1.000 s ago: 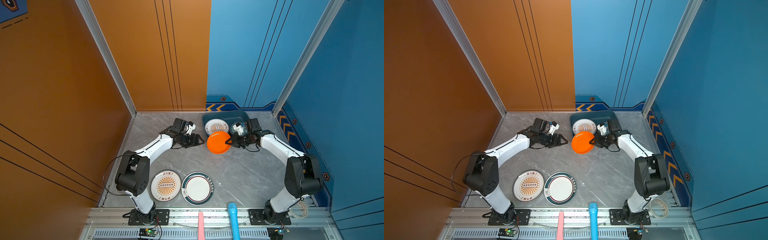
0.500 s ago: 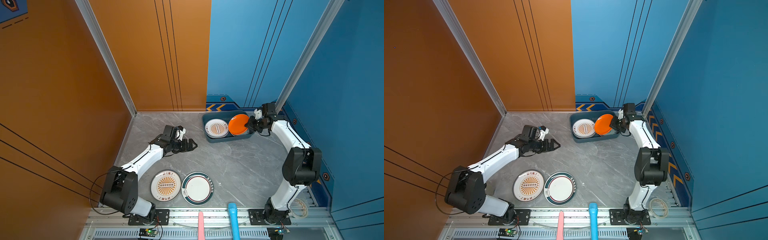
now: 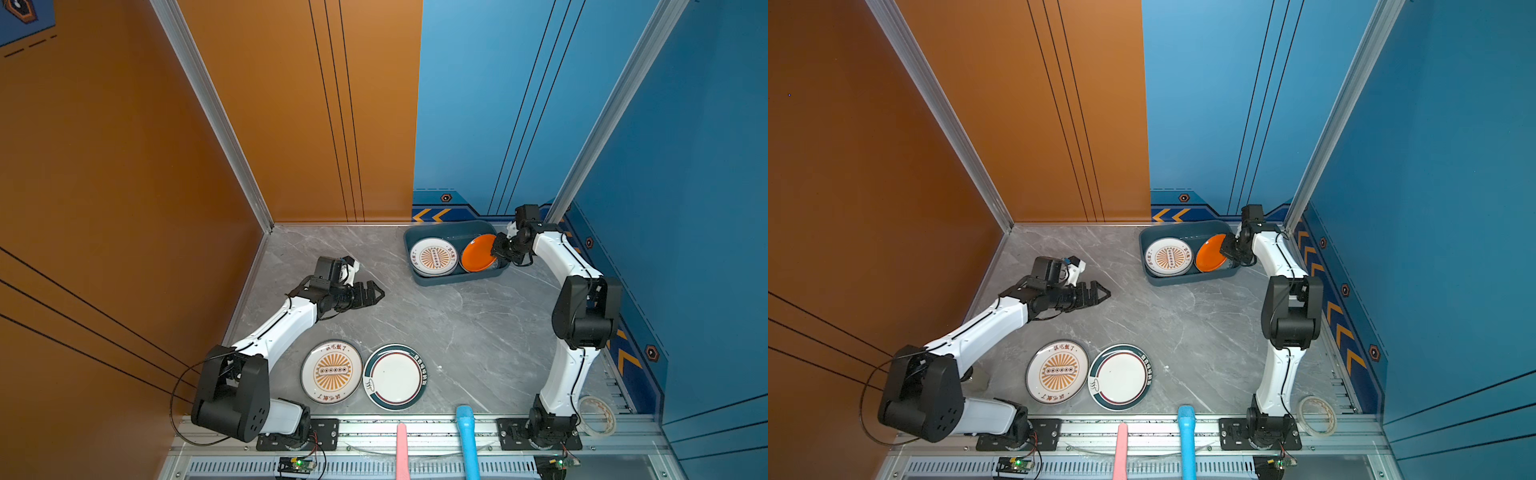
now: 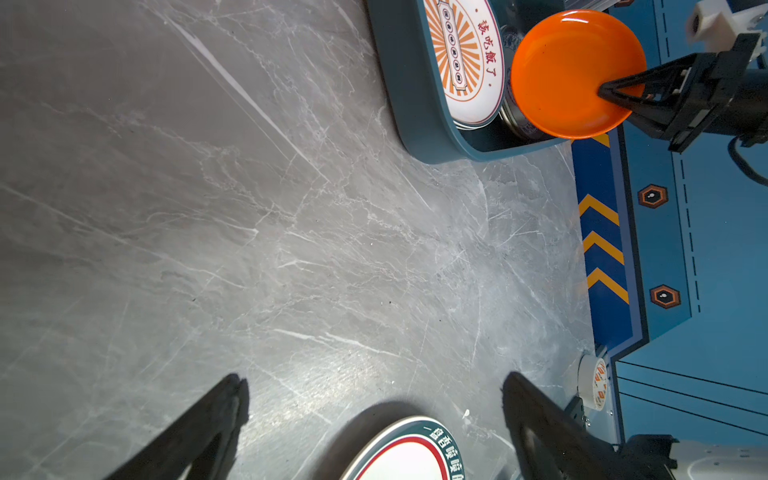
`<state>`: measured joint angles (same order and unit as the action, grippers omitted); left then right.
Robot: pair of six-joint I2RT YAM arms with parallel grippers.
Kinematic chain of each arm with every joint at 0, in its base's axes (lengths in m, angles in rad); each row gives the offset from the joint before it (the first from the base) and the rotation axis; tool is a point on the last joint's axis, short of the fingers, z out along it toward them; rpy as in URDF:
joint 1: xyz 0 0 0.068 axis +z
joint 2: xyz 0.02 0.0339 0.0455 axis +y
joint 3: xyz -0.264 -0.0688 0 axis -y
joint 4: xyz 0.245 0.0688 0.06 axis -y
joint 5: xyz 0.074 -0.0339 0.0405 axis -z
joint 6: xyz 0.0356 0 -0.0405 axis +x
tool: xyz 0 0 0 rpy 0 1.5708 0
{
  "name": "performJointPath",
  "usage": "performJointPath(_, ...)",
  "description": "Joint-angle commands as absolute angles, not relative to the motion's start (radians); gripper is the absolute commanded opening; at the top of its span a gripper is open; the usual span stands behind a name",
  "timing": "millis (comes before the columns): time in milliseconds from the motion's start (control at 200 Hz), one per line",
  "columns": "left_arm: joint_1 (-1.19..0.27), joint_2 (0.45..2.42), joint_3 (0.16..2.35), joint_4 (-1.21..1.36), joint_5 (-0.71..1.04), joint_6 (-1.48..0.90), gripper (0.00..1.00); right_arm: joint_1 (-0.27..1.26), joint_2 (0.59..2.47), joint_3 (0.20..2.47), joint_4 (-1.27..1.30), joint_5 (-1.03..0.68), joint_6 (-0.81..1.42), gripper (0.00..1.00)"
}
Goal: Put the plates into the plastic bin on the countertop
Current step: 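Carry the orange plate into the bin with the right gripper while the left withdraws, then lower the orange plate flat onto the floral plate and open the right gripper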
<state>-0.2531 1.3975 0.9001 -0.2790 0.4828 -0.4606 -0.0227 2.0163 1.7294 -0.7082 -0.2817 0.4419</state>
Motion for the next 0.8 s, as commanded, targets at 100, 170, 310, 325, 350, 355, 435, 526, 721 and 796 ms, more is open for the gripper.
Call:
performJointPath(100,-0.24,1.383,0.891,-0.253,0.52,-0.459,0.98,-0.03,2.056,1.77,-0.754,-0.244,0.417,0.0)
performJointPath(170,-0.238,1.385,0.891,-0.253,0.523,-0.459,0.98,-0.032,2.064,1.769,-0.757,-0.244,0.414,0.0)
performJointPath(310,-0.235,1.384,0.891,-0.252,0.525,-0.46,0.98,-0.037,2.068,1.773,-0.763,-0.24,0.411,0.03)
performJointPath(325,-0.235,1.384,0.89,-0.252,0.525,-0.46,0.98,-0.037,2.067,1.772,-0.764,-0.239,0.411,0.03)
performJointPath(350,-0.235,1.384,0.891,-0.252,0.525,-0.46,0.98,-0.038,2.068,1.772,-0.765,-0.238,0.41,0.05)
performJointPath(355,-0.235,1.384,0.89,-0.252,0.525,-0.46,0.98,-0.038,2.068,1.772,-0.765,-0.237,0.41,0.05)
performJointPath(435,-0.235,1.384,0.889,-0.252,0.526,-0.46,0.98,-0.041,2.068,1.771,-0.77,-0.237,0.407,0.09)
performJointPath(526,-0.235,1.384,0.889,-0.252,0.526,-0.462,0.98,-0.046,2.067,1.767,-0.777,-0.236,0.404,0.15)
performJointPath(721,-0.235,1.385,0.888,-0.25,0.53,-0.465,0.98,-0.054,2.068,1.761,-0.788,-0.228,0.396,0.28)
performJointPath(796,-0.235,1.384,0.888,-0.25,0.53,-0.465,0.98,-0.055,2.068,1.755,-0.789,-0.226,0.395,0.3)
